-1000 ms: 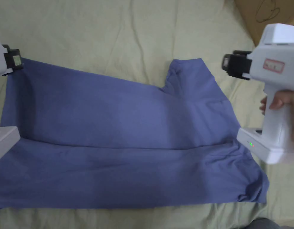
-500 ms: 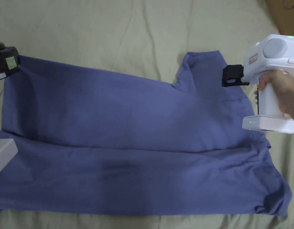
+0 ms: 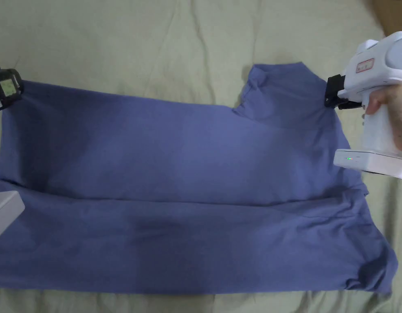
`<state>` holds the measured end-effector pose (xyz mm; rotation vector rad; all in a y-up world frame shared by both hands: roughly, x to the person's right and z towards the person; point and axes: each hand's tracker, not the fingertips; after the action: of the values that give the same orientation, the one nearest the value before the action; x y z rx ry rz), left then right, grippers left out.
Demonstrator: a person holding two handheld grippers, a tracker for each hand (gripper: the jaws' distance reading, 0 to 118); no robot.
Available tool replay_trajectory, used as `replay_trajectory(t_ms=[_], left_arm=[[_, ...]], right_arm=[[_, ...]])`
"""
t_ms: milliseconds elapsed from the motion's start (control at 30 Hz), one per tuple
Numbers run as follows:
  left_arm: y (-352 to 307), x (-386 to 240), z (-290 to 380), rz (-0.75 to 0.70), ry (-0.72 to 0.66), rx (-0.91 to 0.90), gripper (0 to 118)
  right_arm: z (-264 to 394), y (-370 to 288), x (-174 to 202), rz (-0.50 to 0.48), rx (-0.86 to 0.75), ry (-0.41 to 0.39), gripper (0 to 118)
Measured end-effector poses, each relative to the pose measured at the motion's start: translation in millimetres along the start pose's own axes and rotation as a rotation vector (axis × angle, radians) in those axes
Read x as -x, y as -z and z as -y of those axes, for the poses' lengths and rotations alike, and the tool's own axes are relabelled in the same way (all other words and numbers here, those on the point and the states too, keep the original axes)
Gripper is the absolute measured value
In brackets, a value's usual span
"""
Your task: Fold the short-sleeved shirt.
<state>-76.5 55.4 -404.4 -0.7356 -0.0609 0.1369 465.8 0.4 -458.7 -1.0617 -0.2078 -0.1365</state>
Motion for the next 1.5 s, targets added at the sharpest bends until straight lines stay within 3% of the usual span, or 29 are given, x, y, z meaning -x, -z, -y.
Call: replay_trajectory(t_ms=[133,267,467,833,900,967,1067,1100,1133,1200,1233,1367,1500], left_arm=[[-26,5,-4,0.005,-0.009,-0.023,0],[-60,21,1,0.017,-0.018,-0.043,0],[-101,57,30,0.020,-0.074,-0.028,0],[-119,91,145,-0.029,-0.209,0.117,0],[-116,96,167,-0.045,-0.251,0.166,7],[-112,100,185,-0.097,-0.270,0.228,35],[-118,103,192,-0.206,-0.276,0.278,51],[-122,106,189,-0.207,-0.280,0.259,66],[-119,113,184,-0.212,-0.279,0.220,80],[-133,111,166,-0.251,-0.241,0.127,92],[-142,108,155,-0.251,-0.209,0.054,96],[-194,74,111,-0.208,-0.098,-0.215,106],[-232,34,92,-0.137,0.012,-0.452,112]], right_arm=[[7,-63,-11,-0.106,-0.127,0.018,0],[37,-126,-20,-0.111,-0.200,-0.018,0],[106,-187,-43,-0.171,-0.273,0.059,0],[248,-204,-59,-0.186,-0.206,0.177,0],[271,-198,-62,-0.174,-0.175,0.225,1],[288,-190,-66,-0.167,-0.136,0.254,2],[299,-190,-71,-0.146,-0.107,0.269,6],[297,-195,-72,-0.112,-0.109,0.247,14],[293,-201,-73,-0.089,-0.113,0.209,38],[280,-220,-70,-0.064,-0.166,0.129,80],[271,-234,-66,-0.051,-0.228,0.088,94],[241,-291,-43,0.015,-0.495,-0.048,96],[239,-332,-10,-0.032,-0.786,-0.096,101]])
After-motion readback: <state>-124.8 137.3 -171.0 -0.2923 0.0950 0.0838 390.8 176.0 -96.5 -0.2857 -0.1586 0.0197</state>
